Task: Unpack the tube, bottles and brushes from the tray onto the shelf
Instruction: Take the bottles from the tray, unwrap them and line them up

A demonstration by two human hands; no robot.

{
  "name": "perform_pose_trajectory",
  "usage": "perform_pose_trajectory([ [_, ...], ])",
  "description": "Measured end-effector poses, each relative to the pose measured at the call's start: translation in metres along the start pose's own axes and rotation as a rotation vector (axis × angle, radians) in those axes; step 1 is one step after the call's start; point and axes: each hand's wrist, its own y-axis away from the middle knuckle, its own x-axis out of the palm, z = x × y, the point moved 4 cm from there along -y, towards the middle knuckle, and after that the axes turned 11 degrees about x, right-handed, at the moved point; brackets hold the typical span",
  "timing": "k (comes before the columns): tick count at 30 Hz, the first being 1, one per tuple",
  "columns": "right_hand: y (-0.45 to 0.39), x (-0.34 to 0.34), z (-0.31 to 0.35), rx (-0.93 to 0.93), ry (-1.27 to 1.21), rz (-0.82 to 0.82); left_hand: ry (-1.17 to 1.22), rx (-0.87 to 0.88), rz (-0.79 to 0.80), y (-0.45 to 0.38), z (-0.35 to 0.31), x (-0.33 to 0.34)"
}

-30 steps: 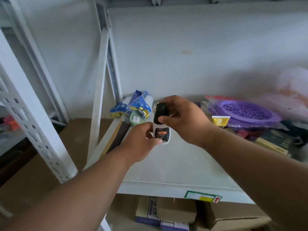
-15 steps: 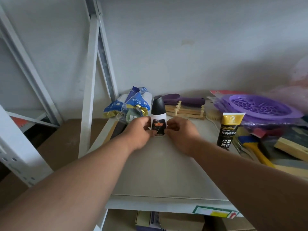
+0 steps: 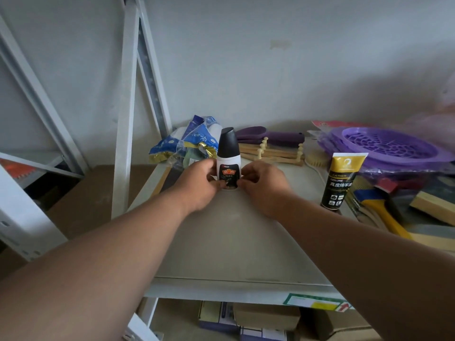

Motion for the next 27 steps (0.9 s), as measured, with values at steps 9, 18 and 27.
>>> perform_pose_trajectory([
  [9,0.005,-0.001,0.003,-0.009,0.037,0.003,-0.035,-0.048,-0.021,0.011,-0.007,-0.007],
  [18,0.103,-0.032,0.016,-0.117,-0.057,0.037,0.036,0.026,-0.249,0.109,-0.072,-0.029],
  [27,0.224,-0.014,-0.005,-0.213,-0.152,0.233,0.211,0.015,-0.557,0.227,-0.114,0.012],
])
